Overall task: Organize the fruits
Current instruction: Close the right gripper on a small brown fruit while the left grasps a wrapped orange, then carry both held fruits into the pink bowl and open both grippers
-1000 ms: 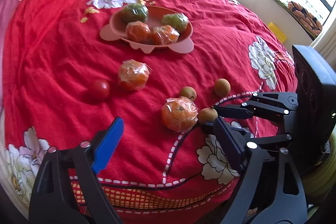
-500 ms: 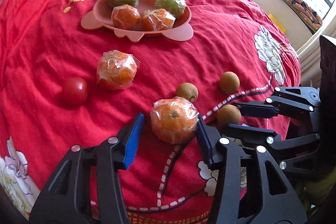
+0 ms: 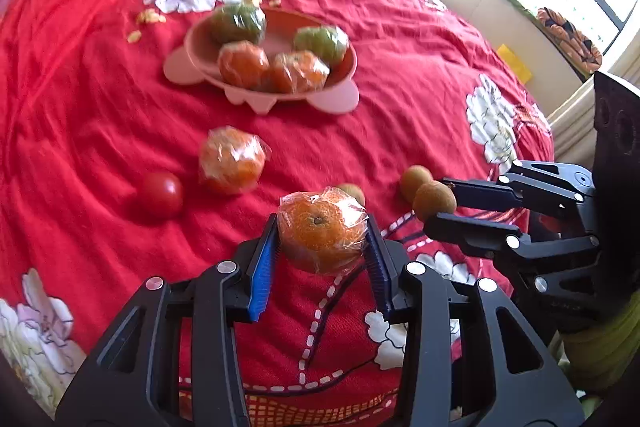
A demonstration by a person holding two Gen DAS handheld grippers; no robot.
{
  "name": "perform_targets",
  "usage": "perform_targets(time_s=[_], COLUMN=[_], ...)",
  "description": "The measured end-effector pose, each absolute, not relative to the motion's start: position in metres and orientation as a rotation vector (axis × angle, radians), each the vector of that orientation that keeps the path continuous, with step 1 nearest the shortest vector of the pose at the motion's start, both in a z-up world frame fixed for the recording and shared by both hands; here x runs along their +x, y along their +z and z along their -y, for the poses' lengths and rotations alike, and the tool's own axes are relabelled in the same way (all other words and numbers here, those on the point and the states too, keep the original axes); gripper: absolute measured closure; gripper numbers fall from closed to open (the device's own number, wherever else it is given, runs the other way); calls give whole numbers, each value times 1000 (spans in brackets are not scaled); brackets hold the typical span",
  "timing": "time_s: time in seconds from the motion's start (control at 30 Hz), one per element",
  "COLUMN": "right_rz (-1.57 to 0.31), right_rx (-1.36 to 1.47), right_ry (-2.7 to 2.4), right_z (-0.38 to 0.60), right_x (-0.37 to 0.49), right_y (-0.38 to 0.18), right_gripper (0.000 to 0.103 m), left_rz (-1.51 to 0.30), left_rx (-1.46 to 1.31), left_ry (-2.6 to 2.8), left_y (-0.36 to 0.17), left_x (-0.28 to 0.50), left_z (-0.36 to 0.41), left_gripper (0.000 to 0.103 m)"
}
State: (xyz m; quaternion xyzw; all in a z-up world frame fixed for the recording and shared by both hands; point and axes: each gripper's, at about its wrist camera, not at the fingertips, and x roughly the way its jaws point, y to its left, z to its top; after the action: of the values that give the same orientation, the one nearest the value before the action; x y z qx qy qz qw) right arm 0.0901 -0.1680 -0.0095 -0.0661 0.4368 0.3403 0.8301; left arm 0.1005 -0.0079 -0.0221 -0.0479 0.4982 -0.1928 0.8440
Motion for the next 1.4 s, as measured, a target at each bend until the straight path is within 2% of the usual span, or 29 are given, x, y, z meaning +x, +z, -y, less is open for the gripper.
perform_targets(time_s=[0.67,1.4], right_rz=[-849,-821], right_rx=[-118,-84], right_ry=[691,660], right_z=[170,172], right_x=[130,170], right_y=[23,29], right_gripper=[78,78], left_rz=[-973,-939], left_rx=[-107,-78], left_ry=[-350,-323], left_y=[20,34], left_x=[138,193], left_z=[-21,-26], left_gripper=[70,70])
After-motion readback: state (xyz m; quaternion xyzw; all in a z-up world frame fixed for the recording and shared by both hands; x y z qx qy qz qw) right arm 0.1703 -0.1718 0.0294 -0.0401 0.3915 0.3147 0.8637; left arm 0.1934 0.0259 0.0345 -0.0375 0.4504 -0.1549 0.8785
